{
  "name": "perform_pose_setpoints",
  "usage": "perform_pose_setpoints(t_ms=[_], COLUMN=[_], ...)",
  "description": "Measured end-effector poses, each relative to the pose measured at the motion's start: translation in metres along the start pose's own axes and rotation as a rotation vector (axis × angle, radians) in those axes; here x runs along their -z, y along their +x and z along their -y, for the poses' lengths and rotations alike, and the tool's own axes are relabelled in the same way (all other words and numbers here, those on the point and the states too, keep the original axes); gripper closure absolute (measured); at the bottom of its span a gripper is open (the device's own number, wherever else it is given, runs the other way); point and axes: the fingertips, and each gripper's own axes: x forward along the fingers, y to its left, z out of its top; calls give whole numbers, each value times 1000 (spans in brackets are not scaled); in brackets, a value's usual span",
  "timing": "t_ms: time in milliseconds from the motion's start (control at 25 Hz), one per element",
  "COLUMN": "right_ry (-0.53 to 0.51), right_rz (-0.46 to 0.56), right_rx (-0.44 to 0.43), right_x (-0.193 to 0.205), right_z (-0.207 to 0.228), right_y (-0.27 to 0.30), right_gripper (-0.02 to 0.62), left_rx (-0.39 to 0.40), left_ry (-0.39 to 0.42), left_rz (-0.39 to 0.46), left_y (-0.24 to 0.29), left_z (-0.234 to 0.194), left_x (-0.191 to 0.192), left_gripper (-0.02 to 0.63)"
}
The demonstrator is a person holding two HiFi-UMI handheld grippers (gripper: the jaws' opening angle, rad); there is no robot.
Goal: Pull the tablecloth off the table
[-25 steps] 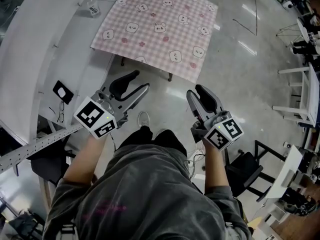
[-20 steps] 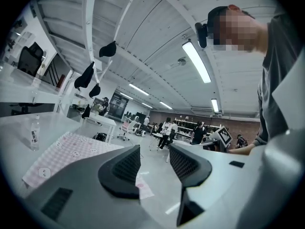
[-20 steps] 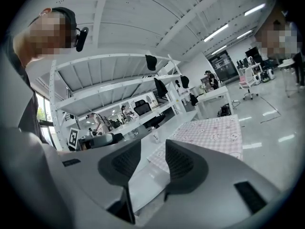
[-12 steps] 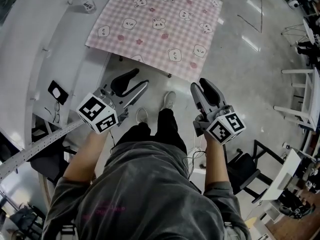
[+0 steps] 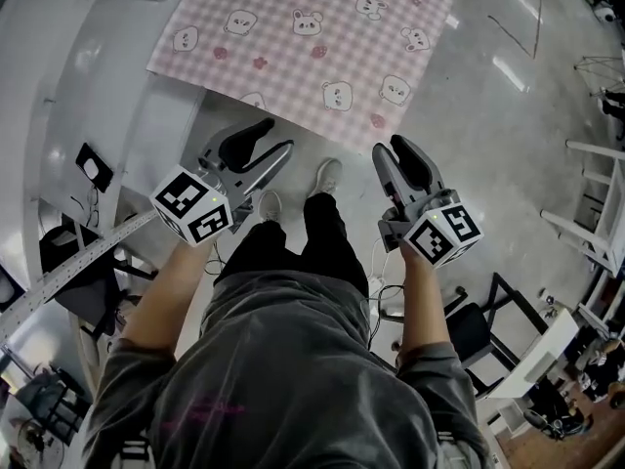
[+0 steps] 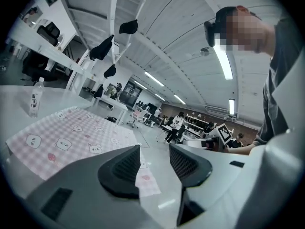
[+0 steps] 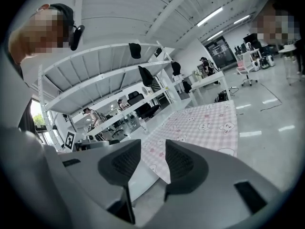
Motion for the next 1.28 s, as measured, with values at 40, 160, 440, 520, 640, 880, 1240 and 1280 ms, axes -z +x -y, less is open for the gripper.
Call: perform_pose_setpoints(t_ms=[40,160,440,520,640,880,1240,1280], right_ry=[6,14,60,73,82,107,135,138], right_rz=[-7,-23,-73,-92,-116,-148,-192,-196], right_rx=[-2,-8,14,19,23,45,102,110], right_x=[1,4,32,45,57,86,123,126], right_z=[11,44,97,115,138,168,210,215], right_y=[4,13,39,47,56,71,69,67], right_gripper=[454,454,454,454,454,454,454,454], left_rx=[-5,-25,-106,-124,-144,-175,-209,-211], left_ry=[-9,-27,-111,-135,-160,-207,-307,-320], left_rz=[-5,-27,-76,-91,-110,-142,-175,-178], left_y=[8,30,41,49,62,69,79,81], left_z=[-3,-14,-56,-69,-83,-107,-129,-130], left_x=[4,18,69,88,107,145,201,206], left_gripper=[416,414,413,411,411,408,405,405])
